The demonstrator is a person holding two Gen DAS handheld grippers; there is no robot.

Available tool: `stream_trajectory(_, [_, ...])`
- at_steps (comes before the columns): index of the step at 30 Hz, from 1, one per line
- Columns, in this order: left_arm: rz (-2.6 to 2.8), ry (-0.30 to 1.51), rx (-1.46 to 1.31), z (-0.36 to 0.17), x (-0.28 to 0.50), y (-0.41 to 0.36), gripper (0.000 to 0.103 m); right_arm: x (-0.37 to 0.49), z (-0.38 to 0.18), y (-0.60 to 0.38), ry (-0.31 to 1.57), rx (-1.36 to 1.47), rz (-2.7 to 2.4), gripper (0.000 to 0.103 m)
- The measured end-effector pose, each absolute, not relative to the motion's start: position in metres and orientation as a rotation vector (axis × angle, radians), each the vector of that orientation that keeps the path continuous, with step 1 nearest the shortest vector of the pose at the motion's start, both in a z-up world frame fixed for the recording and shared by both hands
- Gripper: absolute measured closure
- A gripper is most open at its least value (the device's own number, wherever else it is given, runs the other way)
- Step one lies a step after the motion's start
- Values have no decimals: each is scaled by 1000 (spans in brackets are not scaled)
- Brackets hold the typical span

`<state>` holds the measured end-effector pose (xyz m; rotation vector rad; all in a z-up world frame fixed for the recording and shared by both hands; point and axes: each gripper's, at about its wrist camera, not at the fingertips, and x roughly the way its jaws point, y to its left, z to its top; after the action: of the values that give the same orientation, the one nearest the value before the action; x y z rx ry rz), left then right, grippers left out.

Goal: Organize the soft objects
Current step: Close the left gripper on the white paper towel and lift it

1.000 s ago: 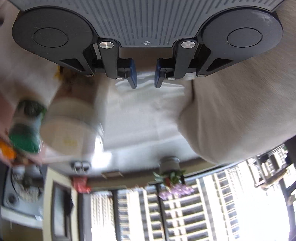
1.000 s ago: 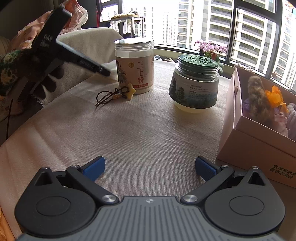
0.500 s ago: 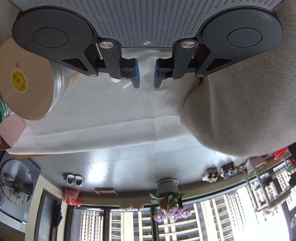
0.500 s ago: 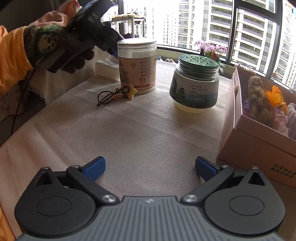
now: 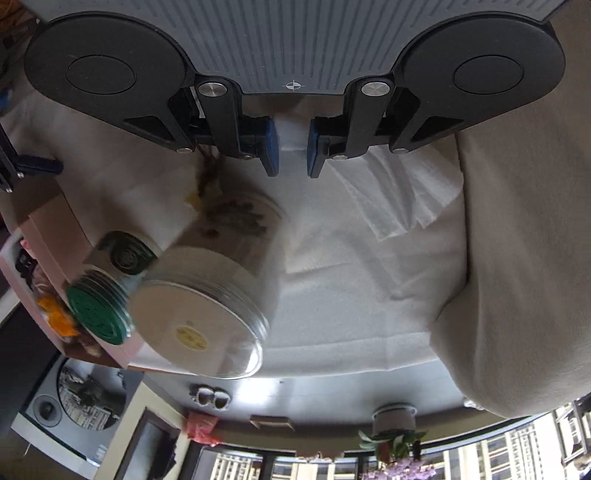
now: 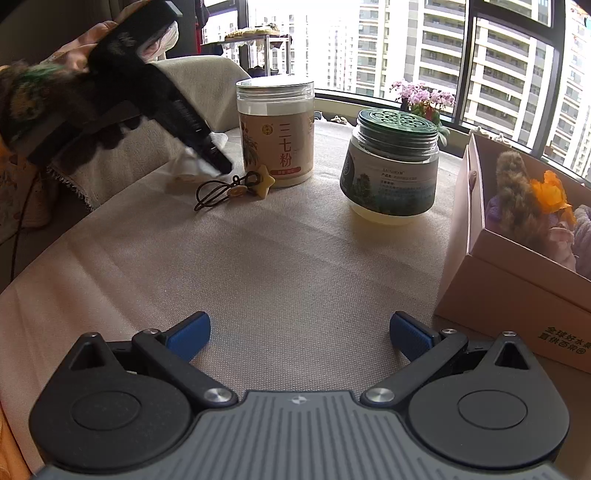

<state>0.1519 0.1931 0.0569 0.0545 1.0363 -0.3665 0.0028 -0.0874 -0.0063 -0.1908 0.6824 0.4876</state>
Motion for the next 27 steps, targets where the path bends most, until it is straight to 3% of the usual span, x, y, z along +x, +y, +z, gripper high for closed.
stream_trajectory(5, [-220, 730, -64, 90, 88, 211, 81, 4, -5, -87, 688, -194, 494, 1])
stream_trajectory(9, [1, 567, -263, 83, 81, 227, 81, 10, -5, -80, 694, -206, 507, 1])
stream_trajectory(23, [138, 718, -36, 43, 139, 170, 80, 11, -6, -80, 683, -184, 499, 0])
stream_trajectory(24, [135, 718, -53, 43, 142, 170, 78, 10, -6, -80, 682, -183, 500, 0])
stream_trajectory(27, [51, 726, -144, 45, 145, 173, 41, 10, -6, -81, 681, -179, 503, 0])
